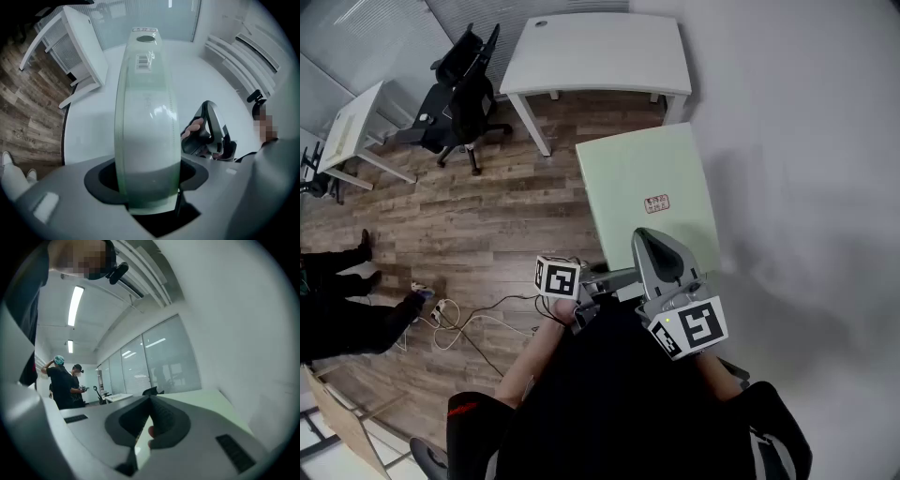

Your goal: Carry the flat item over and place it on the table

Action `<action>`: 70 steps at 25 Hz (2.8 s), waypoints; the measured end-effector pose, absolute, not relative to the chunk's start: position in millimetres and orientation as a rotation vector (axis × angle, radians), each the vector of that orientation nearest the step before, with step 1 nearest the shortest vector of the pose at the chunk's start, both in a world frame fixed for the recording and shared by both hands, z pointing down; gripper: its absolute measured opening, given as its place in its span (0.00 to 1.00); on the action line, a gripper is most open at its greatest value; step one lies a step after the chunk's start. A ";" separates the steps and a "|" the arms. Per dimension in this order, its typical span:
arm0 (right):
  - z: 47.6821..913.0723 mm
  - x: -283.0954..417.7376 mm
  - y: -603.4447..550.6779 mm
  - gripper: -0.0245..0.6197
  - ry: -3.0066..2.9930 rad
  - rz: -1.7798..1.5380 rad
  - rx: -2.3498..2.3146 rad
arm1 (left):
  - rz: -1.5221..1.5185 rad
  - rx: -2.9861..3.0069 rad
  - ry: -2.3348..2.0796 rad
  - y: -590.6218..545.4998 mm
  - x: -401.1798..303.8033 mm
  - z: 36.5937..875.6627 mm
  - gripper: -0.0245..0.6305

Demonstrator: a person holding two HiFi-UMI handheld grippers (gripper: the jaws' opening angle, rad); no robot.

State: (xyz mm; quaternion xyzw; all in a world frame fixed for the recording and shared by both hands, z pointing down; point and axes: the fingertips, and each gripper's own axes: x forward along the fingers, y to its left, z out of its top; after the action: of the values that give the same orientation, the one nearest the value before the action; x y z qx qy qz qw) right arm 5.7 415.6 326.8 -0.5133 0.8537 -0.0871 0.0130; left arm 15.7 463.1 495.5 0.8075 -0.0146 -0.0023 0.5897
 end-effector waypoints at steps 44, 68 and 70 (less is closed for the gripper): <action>348.6 7.0 408.2 0.04 2.649 -0.327 -1.617 | -0.028 1.882 -0.032 458.7 19.6 508.7 0.46; 348.4 18.9 282.0 0.04 2.649 -0.428 -1.639 | -0.089 1.800 -0.057 334.6 26.1 496.0 0.46; 344.2 17.7 267.1 0.04 2.662 -0.428 -1.630 | -0.099 1.798 -0.061 318.8 27.1 492.1 0.47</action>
State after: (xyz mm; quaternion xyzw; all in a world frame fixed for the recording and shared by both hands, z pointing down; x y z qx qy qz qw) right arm 17.7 267.1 344.2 -0.5174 0.8449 -0.1359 -0.0042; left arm 27.1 318.8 492.1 0.7822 -0.0267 -0.0429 0.6210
